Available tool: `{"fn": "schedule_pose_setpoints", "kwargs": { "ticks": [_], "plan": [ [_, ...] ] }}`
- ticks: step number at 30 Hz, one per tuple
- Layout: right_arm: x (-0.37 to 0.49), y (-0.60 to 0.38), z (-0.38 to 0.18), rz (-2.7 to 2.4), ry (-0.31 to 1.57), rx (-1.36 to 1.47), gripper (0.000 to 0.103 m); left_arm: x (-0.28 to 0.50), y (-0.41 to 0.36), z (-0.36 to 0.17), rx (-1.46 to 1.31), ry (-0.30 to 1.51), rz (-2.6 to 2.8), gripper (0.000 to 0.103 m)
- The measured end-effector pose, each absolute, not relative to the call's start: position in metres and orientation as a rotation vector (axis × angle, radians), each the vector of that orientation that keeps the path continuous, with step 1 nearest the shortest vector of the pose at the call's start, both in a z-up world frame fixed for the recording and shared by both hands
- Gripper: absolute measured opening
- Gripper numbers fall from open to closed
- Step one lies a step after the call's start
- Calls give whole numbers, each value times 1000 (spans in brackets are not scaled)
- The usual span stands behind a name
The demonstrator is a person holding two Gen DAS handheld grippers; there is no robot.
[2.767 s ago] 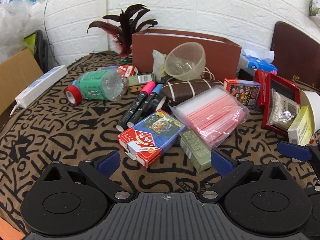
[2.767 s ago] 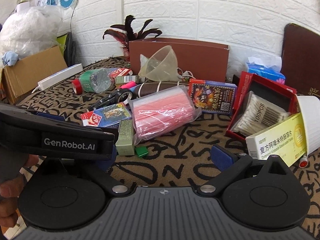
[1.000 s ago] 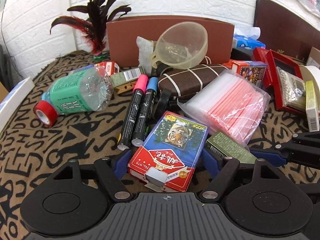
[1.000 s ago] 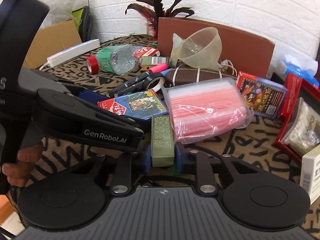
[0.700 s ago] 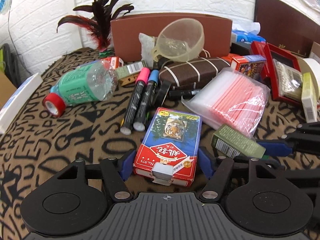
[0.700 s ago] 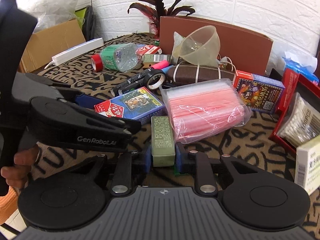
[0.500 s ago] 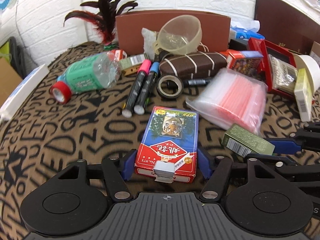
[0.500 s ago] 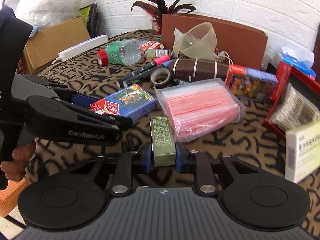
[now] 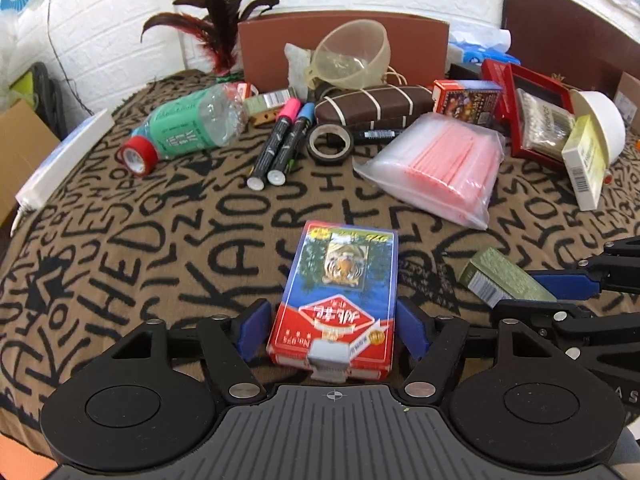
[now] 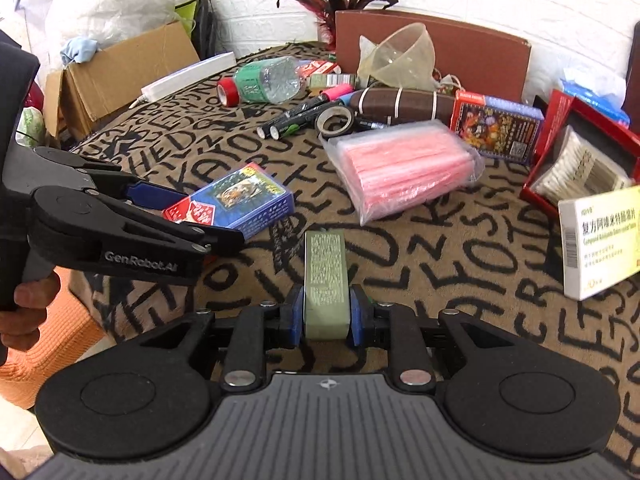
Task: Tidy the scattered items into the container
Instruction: 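Close the left gripper on the tiger card box while the right gripper grasps the green box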
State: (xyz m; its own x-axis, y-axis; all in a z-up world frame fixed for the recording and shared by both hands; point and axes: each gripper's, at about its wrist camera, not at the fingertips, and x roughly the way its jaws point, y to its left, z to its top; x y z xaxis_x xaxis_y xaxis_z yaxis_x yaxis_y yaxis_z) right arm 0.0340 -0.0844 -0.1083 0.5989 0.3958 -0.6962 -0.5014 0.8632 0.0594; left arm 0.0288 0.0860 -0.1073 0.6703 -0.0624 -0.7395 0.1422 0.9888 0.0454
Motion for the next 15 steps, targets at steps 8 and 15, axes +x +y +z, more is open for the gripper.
{"fn": "schedule_pose_setpoints", "kwargs": {
  "ticks": [8,15],
  "plan": [
    [39,-81,-111,525,777,-149,33,42,83,-109,121,833,-130,77],
    [41,-78,-112,517,778,-154,33,47,77,-108,152,834,-147,76]
  ]
}}
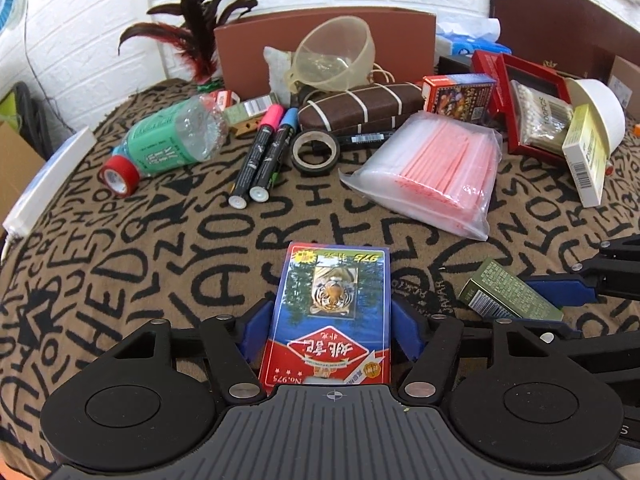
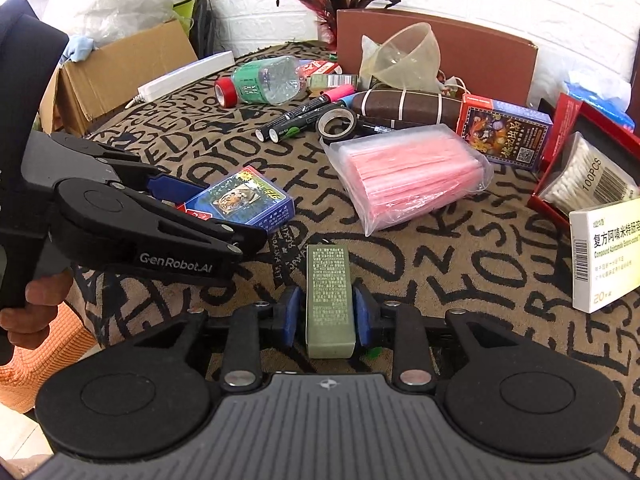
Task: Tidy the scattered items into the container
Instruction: 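Lift the card box with the left gripper while the right gripper lifts the green box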
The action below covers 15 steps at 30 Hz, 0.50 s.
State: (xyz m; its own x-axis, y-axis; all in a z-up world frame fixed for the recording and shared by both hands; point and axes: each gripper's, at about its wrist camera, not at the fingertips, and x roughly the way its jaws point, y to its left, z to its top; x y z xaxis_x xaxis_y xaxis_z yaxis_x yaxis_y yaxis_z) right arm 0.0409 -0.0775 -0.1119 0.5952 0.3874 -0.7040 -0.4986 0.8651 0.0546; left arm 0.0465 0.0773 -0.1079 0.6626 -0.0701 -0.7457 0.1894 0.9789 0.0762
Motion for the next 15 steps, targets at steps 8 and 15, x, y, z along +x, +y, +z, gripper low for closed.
{"fn": "schedule_pose_setpoints", "kwargs": {
  "ticks": [8,15],
  "plan": [
    [44,-77,-112,512,781,-155,33,51,77,-109,154,839,-152,75],
    [48,-76,-112,517,794,-150,31,53,77,-111,154,845,-149,68]
  ]
}}
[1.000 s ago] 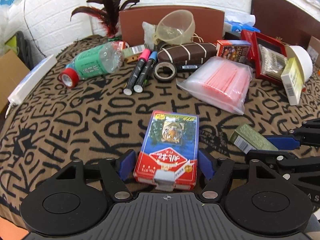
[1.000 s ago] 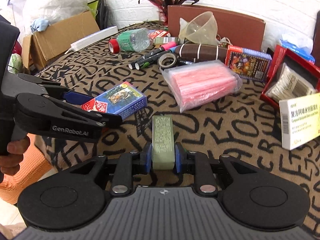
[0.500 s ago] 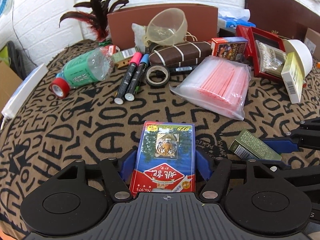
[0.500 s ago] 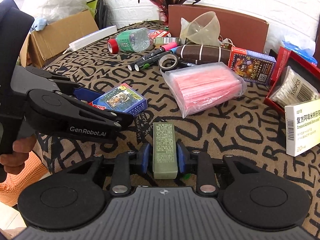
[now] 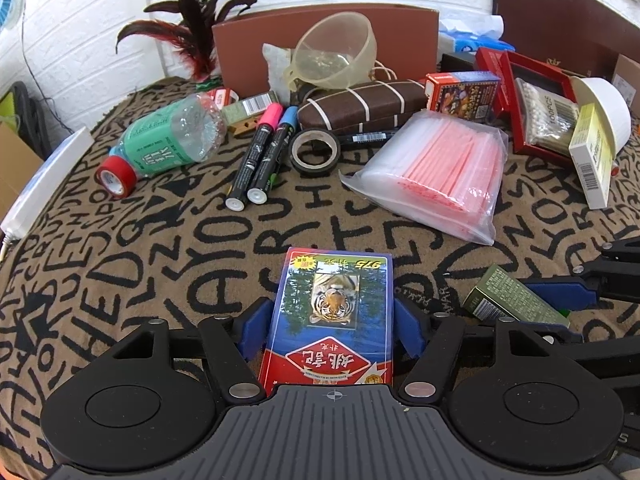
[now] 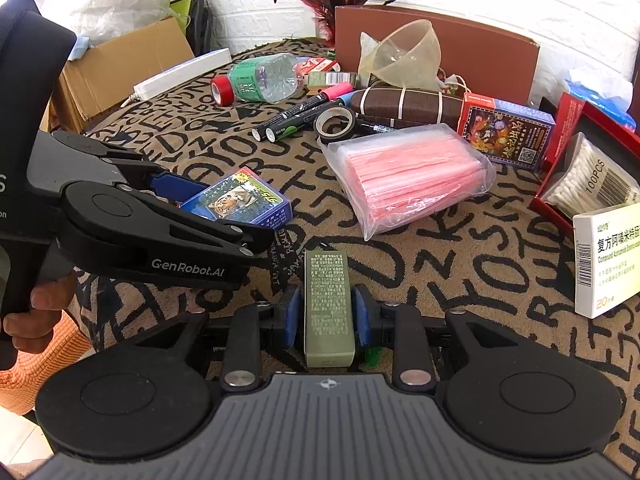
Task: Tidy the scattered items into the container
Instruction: 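Lift the card box with the left gripper while the right gripper lifts the green box, then carry the card box in the left gripper and green box in the right over the brown box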
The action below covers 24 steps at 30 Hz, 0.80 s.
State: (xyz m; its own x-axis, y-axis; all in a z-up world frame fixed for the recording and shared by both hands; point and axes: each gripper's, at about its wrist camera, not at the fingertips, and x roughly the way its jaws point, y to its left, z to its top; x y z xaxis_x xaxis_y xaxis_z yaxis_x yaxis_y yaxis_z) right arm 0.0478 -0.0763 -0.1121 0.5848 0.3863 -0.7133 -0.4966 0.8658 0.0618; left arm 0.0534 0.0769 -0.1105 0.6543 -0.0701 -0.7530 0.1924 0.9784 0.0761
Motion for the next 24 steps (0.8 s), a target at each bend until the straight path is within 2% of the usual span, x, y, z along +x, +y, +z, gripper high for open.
{"fn": "schedule_pose_setpoints", "kwargs": {
  "ticks": [3,6,14,24],
  "plan": [
    [50,-78,-112,516,798,-141,26,53,74,-110,176,844,-146,66],
    [50,-78,-112,520,797,-147,26,54,73,-111,175,840,-139,68],
    [48,-80,-108,530,780,-138,26,54,70,-106,175,851,-128,63],
    [51,-91,-83,536,713,-110,26,52,63,-78,135,803,-165,61]
  ]
}}
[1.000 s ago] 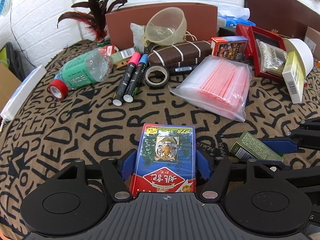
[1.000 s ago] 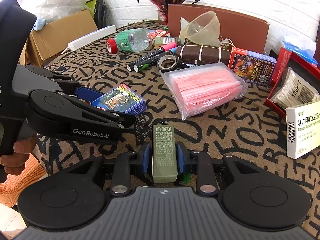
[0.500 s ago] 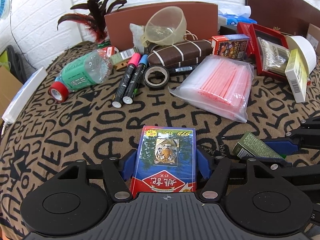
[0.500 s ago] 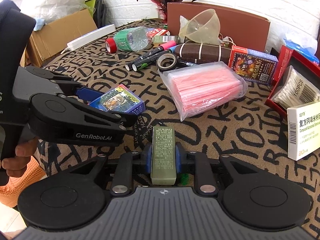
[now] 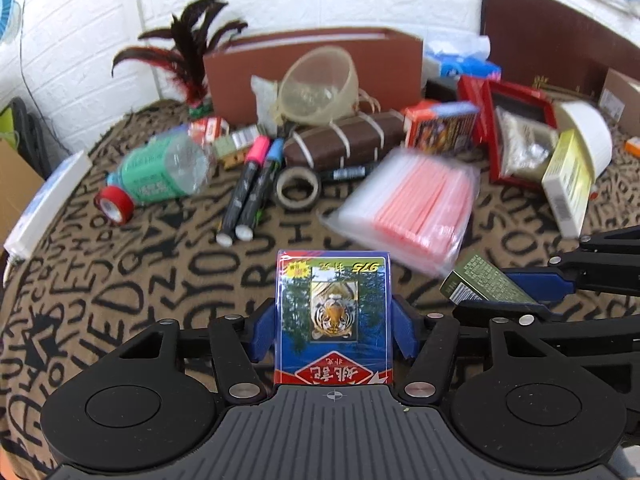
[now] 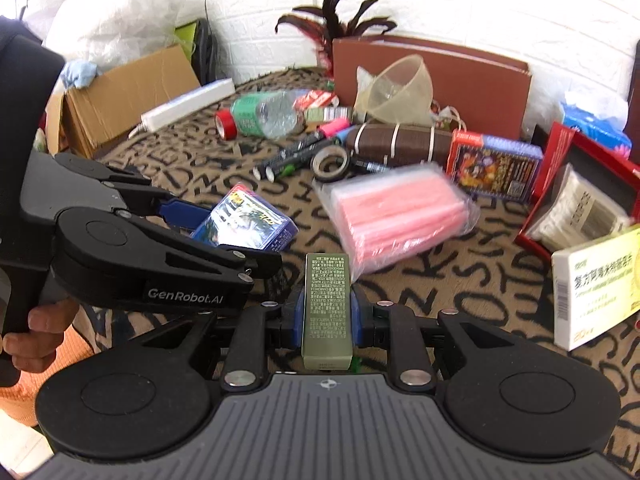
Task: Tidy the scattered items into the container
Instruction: 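Carry the card box in the left gripper and green box in the right over the brown box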
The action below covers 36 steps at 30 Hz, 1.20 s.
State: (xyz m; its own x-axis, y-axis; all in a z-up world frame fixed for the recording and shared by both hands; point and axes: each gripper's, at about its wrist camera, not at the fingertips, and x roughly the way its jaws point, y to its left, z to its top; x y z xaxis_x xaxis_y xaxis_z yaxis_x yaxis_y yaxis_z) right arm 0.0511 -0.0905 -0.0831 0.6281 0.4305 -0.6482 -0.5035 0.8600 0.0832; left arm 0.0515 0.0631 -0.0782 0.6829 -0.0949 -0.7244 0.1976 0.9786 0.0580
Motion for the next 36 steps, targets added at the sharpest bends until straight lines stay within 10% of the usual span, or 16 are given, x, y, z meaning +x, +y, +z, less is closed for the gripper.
{"fn": "schedule_pose_setpoints", "kwargs": {
  "ticks": [36],
  "plan": [
    [231,-129,42,459,426,-54,26,241,36,55,22,620,-194,61]
  ]
}}
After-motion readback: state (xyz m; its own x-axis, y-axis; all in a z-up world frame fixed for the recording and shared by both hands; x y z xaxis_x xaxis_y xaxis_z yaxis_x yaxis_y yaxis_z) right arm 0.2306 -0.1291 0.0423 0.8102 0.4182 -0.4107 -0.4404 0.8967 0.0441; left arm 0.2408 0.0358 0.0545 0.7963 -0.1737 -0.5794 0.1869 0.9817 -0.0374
